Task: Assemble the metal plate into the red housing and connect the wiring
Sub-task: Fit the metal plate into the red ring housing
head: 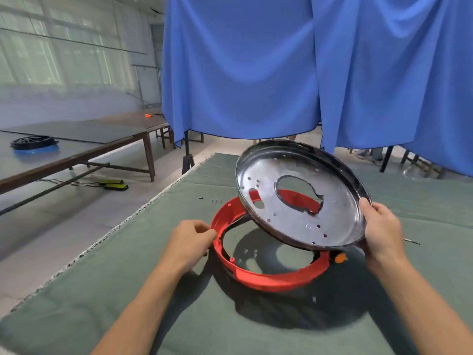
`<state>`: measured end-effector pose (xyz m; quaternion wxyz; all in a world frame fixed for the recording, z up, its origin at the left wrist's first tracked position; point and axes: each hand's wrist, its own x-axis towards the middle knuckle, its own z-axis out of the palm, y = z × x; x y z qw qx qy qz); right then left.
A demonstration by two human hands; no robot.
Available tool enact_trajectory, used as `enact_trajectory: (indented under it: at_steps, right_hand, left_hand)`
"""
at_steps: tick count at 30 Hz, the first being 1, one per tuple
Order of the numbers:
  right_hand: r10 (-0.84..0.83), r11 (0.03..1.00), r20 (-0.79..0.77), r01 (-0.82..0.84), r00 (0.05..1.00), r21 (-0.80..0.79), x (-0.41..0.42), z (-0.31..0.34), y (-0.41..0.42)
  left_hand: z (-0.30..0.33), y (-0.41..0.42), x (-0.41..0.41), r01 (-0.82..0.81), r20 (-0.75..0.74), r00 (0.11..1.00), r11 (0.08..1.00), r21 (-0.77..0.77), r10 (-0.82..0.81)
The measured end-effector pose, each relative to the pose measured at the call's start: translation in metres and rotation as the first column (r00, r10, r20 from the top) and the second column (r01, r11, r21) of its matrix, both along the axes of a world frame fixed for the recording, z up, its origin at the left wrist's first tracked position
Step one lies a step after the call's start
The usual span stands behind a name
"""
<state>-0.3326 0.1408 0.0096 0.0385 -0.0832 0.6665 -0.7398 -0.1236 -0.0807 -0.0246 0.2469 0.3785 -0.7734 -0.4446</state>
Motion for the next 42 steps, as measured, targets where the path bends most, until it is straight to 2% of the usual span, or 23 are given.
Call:
enact_trajectory:
  at_steps: [4,7,10,13,17,21,24,27,30,34,38,42]
  right_hand:
    - [0.027,0.999,-0.097,-0.023,0.995,0.044,-0.001,-0.001,-0.004]
    - [0.018,0.999,-0.121,-0.012,0.993,0.053,-0.003,-0.002,-0.004]
    - [0.044,0.998,-0.109,-0.038,0.993,0.051,-0.002,-0.003,-0.006]
    - [0.070,0.994,-0.141,-0.057,0.988,0.094,0.002,-0.006,-0.010]
    - [0.051,0.995,-0.149,-0.039,0.988,0.087,0.001,-0.010,-0.010]
    - [0.017,0.998,-0.149,-0.009,0.989,0.056,-0.006,-0.014,-0.007]
    - [-0.029,0.998,-0.170,0.037,0.985,0.044,-0.007,-0.017,-0.007]
    - [-0.070,0.997,-0.200,0.076,0.977,0.024,-0.006,-0.020,-0.008]
    - [-0.091,0.996,-0.190,0.089,0.978,-0.019,-0.004,-0.020,-0.009]
    - [-0.109,0.994,-0.203,0.103,0.973,-0.042,0.000,-0.021,-0.007]
    - [-0.101,0.995,-0.208,0.092,0.973,-0.049,0.000,-0.021,-0.006]
    - [-0.081,0.997,-0.241,0.076,0.967,-0.030,0.000,-0.023,-0.006]
  left_hand:
    - [0.007,0.000,-0.012,-0.064,-0.199,0.977,0.996,0.067,0.076]
    - [0.014,0.000,-0.019,-0.095,-0.343,0.933,0.994,0.056,0.108]
    - [0.021,-0.003,-0.022,-0.067,-0.436,0.895,0.994,0.085,0.097]
    - [0.020,-0.013,-0.026,0.027,-0.450,0.891,0.984,0.176,0.056]
    - [0.014,-0.015,-0.043,0.141,-0.473,0.878,0.909,0.392,0.068]
    - [0.013,-0.015,-0.058,0.181,-0.536,0.832,0.843,0.507,0.143]
    - [0.011,-0.019,-0.056,0.357,-0.613,0.785,0.741,0.569,0.093]
    - [0.011,-0.020,-0.045,0.610,-0.684,0.712,0.624,0.489,-0.160]
    - [0.012,-0.022,-0.039,0.672,-0.644,0.690,0.623,0.400,-0.330]
    - [0.017,-0.019,-0.038,0.627,-0.642,0.708,0.679,0.381,-0.293]
    - [0.017,-0.018,-0.036,0.631,-0.687,0.692,0.647,0.428,-0.220]
    - [0.018,-0.018,-0.032,0.623,-0.706,0.683,0.656,0.427,-0.189]
